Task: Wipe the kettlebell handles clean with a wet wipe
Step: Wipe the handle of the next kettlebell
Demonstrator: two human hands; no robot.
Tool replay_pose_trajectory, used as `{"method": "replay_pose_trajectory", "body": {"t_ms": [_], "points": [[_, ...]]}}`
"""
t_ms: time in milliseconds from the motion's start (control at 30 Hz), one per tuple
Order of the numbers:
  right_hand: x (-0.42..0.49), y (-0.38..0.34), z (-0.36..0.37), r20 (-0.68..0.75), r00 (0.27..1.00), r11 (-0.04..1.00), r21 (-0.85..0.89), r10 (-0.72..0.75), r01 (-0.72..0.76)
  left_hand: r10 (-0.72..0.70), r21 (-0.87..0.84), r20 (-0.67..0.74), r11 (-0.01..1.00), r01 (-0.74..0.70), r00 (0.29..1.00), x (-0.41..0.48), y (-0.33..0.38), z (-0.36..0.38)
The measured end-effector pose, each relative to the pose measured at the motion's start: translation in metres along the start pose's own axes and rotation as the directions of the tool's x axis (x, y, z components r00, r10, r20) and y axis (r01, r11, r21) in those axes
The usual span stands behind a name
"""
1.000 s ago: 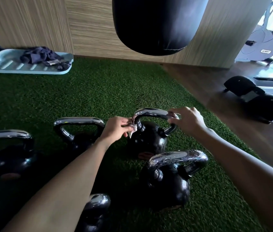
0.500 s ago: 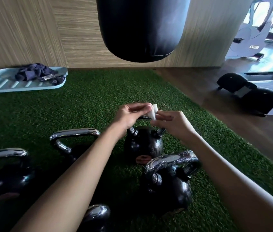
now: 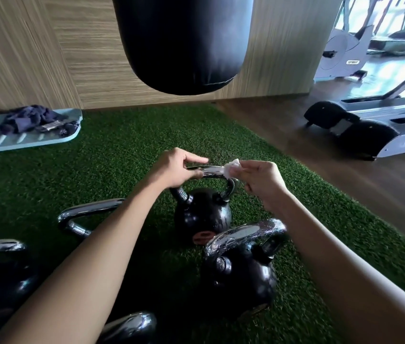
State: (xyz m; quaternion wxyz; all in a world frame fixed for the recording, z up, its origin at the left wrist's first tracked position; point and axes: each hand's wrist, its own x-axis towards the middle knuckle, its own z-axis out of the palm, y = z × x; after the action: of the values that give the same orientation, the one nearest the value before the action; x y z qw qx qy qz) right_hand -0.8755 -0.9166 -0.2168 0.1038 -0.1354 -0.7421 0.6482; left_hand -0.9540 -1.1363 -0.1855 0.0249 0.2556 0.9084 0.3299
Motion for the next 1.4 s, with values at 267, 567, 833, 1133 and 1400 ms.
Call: {"method": "replay_pose_trajectory", "body": {"t_ms": [267, 567, 833, 1133, 1400], "points": [[0.016, 0.018, -0.005, -0.220, 0.913, 0.901, -0.198, 0.343, -0.386, -0.110, 0.357, 0.121, 0.932, 0.060, 0.987, 0.012, -0.026, -0.015], [0.031, 0.026, 0.007, -0.142, 0.939, 0.870, -0.354, 0.312, -0.342, -0.144, 0.455, 0.036, 0.883, 0.112, 0.989, 0.000, -0.029, 0.005], [0.048, 0.024, 0.031, -0.099, 0.966, 0.912, -0.318, 0.240, -0.259, -0.279, 0.632, -0.150, 0.711, 0.309, 0.948, -0.019, -0.006, 0.024], [0.058, 0.037, 0.027, 0.005, 0.910, 0.881, -0.252, 0.415, -0.400, -0.370, 0.519, 0.149, 0.819, 0.246, 0.917, 0.013, -0.015, -0.011], [0.069, 0.043, 0.025, 0.008, 0.904, 0.853, -0.336, 0.428, -0.401, -0.363, 0.431, 0.211, 0.868, 0.247, 0.908, 0.014, -0.022, -0.021]]}}
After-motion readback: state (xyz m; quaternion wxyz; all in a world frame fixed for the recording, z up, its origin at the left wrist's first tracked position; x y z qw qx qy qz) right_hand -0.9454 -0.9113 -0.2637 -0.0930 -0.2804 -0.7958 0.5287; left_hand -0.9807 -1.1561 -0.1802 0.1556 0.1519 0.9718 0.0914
